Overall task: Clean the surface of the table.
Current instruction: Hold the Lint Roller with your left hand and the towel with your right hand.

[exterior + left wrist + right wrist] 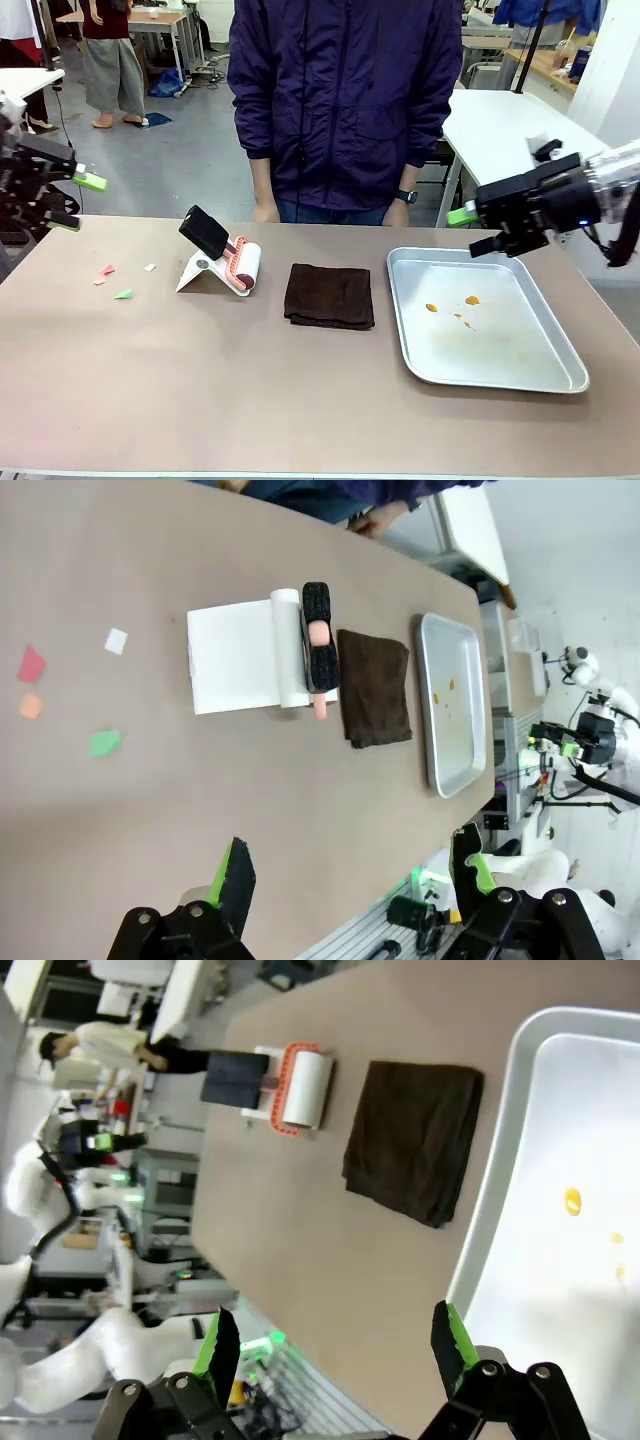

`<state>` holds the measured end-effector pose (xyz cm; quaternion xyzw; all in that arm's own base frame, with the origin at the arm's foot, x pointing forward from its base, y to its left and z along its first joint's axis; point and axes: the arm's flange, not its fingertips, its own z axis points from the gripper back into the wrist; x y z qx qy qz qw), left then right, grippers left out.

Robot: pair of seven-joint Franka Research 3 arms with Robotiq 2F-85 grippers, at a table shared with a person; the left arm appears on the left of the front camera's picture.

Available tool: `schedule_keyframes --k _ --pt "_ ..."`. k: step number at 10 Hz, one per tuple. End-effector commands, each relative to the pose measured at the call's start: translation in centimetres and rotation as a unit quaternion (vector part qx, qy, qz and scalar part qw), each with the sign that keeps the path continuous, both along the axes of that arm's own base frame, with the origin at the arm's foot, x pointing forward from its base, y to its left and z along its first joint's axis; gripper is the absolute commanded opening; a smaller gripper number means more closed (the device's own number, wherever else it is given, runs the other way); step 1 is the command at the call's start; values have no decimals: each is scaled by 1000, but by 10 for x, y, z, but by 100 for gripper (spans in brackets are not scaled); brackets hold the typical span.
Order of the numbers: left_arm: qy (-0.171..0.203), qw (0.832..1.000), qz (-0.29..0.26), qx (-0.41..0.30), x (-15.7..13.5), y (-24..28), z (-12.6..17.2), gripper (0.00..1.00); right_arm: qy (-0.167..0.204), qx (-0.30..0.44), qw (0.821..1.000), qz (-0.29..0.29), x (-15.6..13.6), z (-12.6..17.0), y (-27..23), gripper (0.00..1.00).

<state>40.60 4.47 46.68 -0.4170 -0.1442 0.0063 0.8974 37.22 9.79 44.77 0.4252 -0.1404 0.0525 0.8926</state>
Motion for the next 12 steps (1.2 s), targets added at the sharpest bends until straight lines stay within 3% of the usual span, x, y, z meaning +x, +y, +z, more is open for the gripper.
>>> schedule_keyframes --k 1,2,4,7,8,11,12 --pt "28 999 -16 35 27 -13 -2 100 -21 -65 996 -54 2 -3 39 100" --pt "33 998 -15 52 39 -23 -8 100 -30 -91 993 -69 3 -8 63 100" --pt "48 997 -39 57 55 -45 -25 100 -13 -115 992 -58 6 -23 99 100" --pt "43 997 -64 31 60 -45 -32 100 32 -74 996 -46 12 -27 84 100" --pt "48 996 -52 45 59 -55 -39 100 -8 -108 993 -42 -2 -36 104 100" --pt "51 996 -54 42 61 -54 -40 100 8 -98 994 -40 3 -39 98 100" --pt "61 997 -27 48 66 -59 -43 100 21 -143 987 -65 11 -39 119 100"
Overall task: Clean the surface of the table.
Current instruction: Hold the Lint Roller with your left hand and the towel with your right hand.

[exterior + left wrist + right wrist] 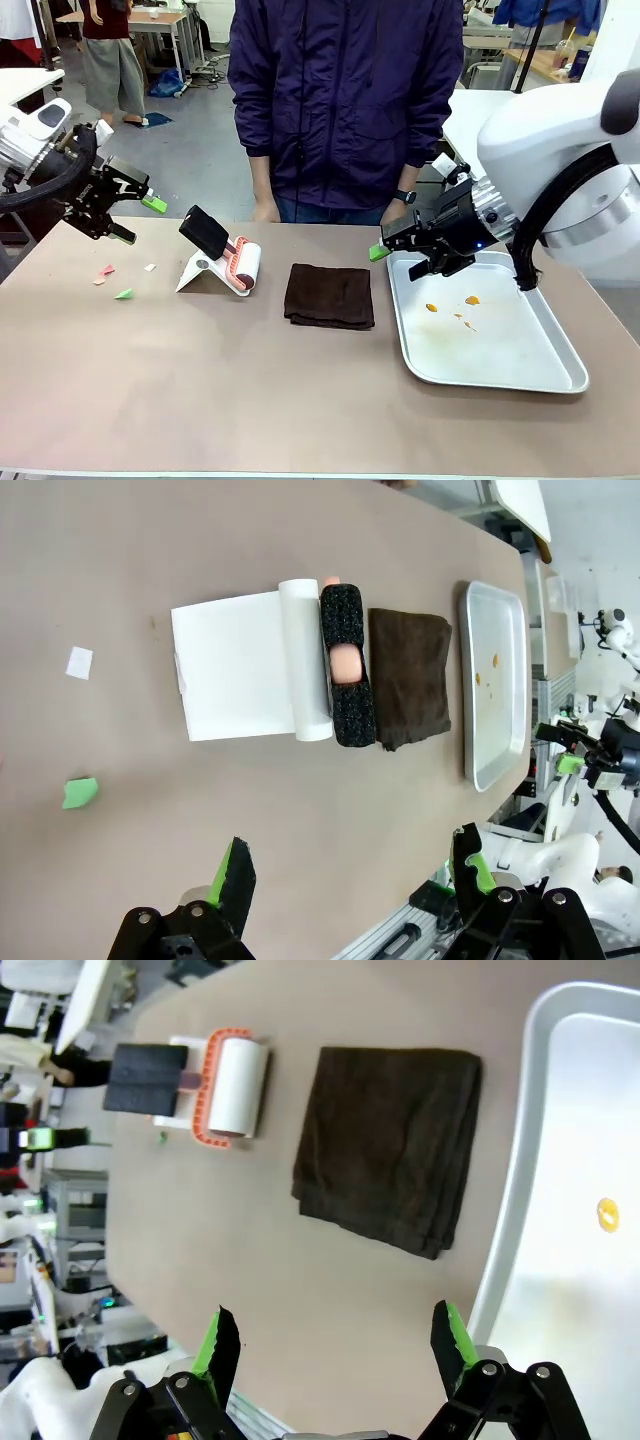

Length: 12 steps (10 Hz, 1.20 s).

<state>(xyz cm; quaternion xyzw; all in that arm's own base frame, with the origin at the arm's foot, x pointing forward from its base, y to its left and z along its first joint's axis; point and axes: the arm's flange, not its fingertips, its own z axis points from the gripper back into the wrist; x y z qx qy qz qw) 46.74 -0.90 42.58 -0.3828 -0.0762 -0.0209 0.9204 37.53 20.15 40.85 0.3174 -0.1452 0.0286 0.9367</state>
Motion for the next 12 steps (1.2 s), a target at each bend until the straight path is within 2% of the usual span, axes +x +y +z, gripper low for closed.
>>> schedule_keyframes --k 1,3,4,6,7,8,10,12 --pt "17 999 38 9 12 -10 -5 100 27 -51 998 -34 16 -1 33 100" --pt "30 997 61 27 30 -20 -10 100 65 -77 994 -52 32 -12 53 100" --pt "33 997 63 18 40 -26 -12 100 95 -83 990 -64 43 -21 61 100" --pt "37 997 65 0 62 -37 -18 100 121 -104 985 -70 64 -38 84 100" --pt "51 997 64 -8 75 -42 -25 100 139 -114 981 -76 77 -47 93 100" --pt "65 996 58 -9 84 -49 -32 100 143 -119 980 -75 83 -52 99 100" --pt "88 995 45 -10 98 -58 -44 100 149 -174 969 -89 89 -65 115 100" --pt "95 995 39 -7 104 -67 -50 100 134 -225 958 -118 94 -75 128 100"
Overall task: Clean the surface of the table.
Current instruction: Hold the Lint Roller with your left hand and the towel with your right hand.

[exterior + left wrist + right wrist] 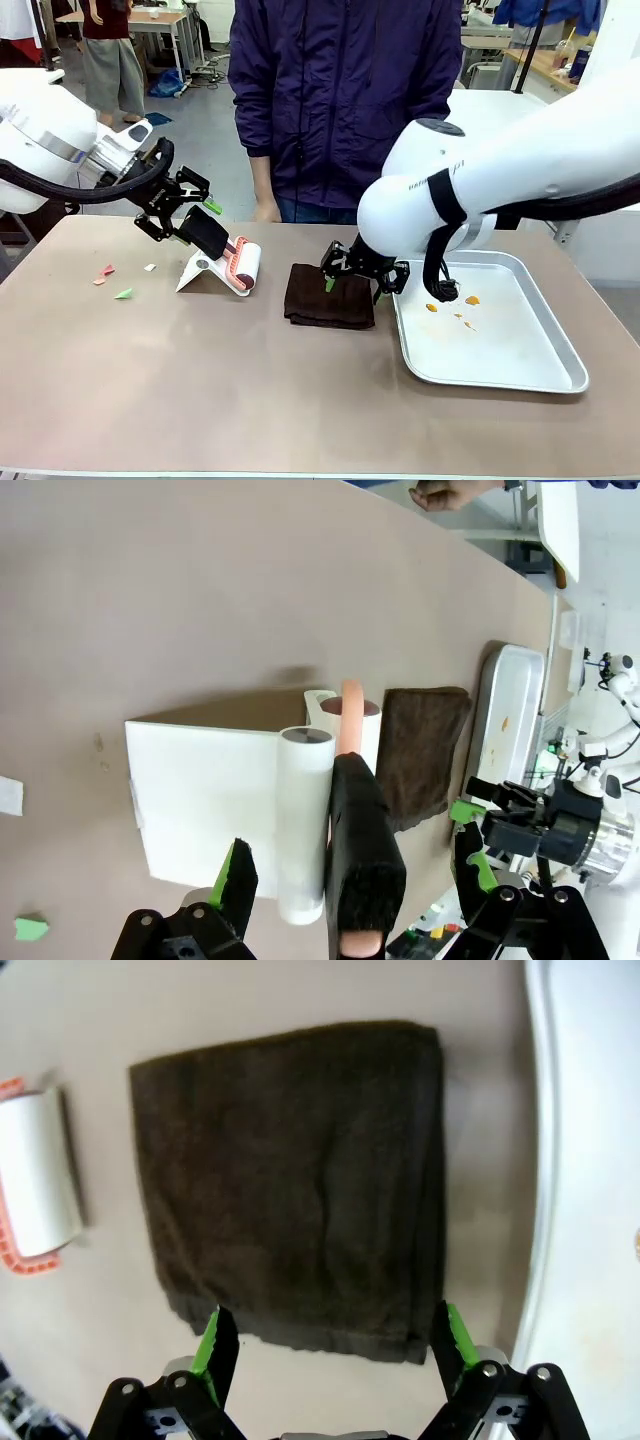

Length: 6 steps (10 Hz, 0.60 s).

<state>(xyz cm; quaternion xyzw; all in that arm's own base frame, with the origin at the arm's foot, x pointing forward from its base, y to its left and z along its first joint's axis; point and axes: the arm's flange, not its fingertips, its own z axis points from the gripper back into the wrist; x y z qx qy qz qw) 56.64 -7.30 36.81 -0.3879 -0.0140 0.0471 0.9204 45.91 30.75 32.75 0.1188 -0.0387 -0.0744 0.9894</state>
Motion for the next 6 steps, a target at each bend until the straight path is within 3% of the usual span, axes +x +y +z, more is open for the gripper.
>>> schedule_keyframes --k 1,6 --pt "12 1000 -3 4 6 -6 8 100 -13 -54 998 -32 14 3 25 100" --pt "18 1000 -8 2 3 -8 5 100 -45 -77 995 -49 28 -14 32 100"
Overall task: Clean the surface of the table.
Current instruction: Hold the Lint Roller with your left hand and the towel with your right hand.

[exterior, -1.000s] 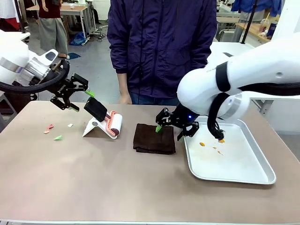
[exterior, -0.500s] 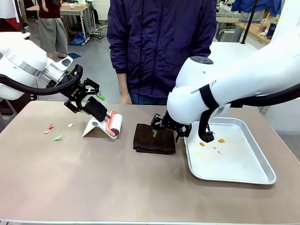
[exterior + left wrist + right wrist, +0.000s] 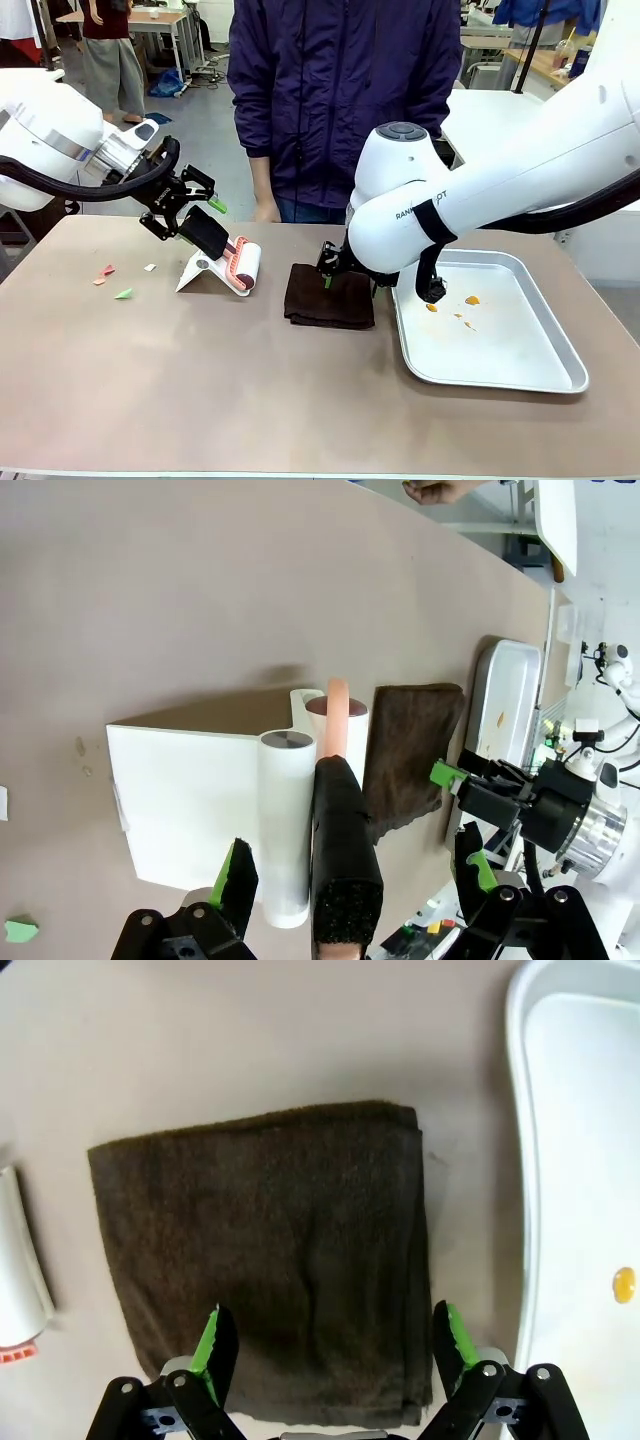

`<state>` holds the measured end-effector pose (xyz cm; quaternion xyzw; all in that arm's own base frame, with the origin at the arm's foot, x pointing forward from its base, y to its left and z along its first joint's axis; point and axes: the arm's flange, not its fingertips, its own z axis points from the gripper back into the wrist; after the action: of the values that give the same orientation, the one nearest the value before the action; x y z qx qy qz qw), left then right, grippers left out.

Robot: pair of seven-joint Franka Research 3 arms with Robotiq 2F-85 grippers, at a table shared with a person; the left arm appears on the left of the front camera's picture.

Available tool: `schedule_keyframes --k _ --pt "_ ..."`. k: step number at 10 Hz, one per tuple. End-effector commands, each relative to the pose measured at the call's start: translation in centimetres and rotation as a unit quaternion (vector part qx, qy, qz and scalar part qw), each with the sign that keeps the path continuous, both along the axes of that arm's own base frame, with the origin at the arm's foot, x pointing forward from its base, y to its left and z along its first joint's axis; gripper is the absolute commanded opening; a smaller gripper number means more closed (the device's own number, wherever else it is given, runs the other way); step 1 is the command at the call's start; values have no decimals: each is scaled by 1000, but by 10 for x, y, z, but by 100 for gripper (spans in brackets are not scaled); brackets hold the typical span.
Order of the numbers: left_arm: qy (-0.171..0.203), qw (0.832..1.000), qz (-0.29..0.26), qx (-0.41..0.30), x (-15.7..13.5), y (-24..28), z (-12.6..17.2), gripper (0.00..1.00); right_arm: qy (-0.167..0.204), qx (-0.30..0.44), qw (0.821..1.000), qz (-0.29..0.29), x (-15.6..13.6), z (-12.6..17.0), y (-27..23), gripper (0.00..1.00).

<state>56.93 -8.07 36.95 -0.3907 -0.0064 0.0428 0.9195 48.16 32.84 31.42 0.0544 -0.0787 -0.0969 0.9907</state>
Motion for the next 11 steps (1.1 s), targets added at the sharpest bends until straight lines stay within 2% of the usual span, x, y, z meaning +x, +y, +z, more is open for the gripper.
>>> schedule_keyframes --k 1,5,11 --pt "13 1000 -5 10 -3 0 5 100 -21 -12 999 -25 8 -2 10 100" --pt "1 1000 -20 18 -27 -5 11 100 -16 -9 999 -40 19 -10 6 100" --pt "7 1000 -22 12 -29 6 4 100 -3 -19 999 -32 21 -13 6 100"
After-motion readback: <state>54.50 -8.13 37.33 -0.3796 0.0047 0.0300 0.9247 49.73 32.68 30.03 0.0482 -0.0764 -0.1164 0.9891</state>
